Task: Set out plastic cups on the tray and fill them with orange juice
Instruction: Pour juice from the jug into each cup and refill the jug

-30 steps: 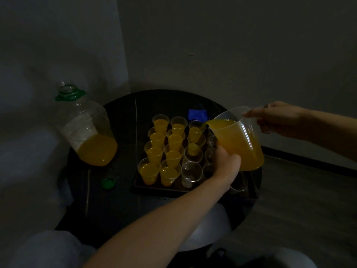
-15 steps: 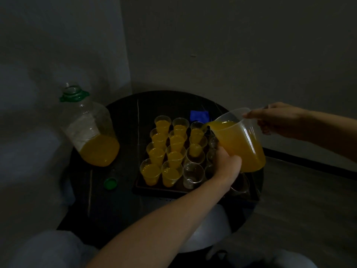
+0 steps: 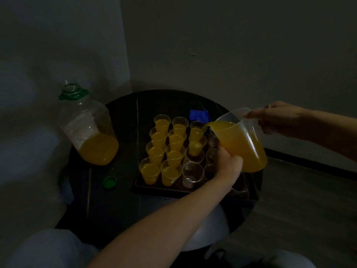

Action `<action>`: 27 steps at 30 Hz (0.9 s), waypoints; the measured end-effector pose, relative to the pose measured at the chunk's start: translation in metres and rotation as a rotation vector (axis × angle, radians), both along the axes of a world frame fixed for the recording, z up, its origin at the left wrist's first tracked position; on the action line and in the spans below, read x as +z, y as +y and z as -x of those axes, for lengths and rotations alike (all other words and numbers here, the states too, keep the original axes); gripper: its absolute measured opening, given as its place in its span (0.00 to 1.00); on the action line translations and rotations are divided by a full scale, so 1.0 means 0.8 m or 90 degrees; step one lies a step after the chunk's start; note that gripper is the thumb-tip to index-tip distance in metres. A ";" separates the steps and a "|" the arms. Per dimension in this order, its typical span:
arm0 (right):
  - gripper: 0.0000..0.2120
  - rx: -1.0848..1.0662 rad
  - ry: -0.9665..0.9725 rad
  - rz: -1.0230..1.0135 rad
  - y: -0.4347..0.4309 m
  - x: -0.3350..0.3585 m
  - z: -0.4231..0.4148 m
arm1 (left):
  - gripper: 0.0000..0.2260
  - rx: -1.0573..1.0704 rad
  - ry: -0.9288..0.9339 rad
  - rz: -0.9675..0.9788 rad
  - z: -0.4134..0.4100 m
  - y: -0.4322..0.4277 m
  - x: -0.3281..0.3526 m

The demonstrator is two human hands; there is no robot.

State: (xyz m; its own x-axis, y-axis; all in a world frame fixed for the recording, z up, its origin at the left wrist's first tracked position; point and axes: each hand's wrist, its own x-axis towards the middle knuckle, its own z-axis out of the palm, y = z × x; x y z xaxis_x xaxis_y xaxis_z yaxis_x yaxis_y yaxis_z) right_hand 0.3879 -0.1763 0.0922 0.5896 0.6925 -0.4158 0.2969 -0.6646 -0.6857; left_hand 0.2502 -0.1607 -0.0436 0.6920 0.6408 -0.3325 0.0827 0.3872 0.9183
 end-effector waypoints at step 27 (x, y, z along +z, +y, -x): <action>0.18 -0.012 -0.005 0.009 0.000 -0.001 -0.001 | 0.28 0.001 0.017 0.007 0.000 -0.003 0.006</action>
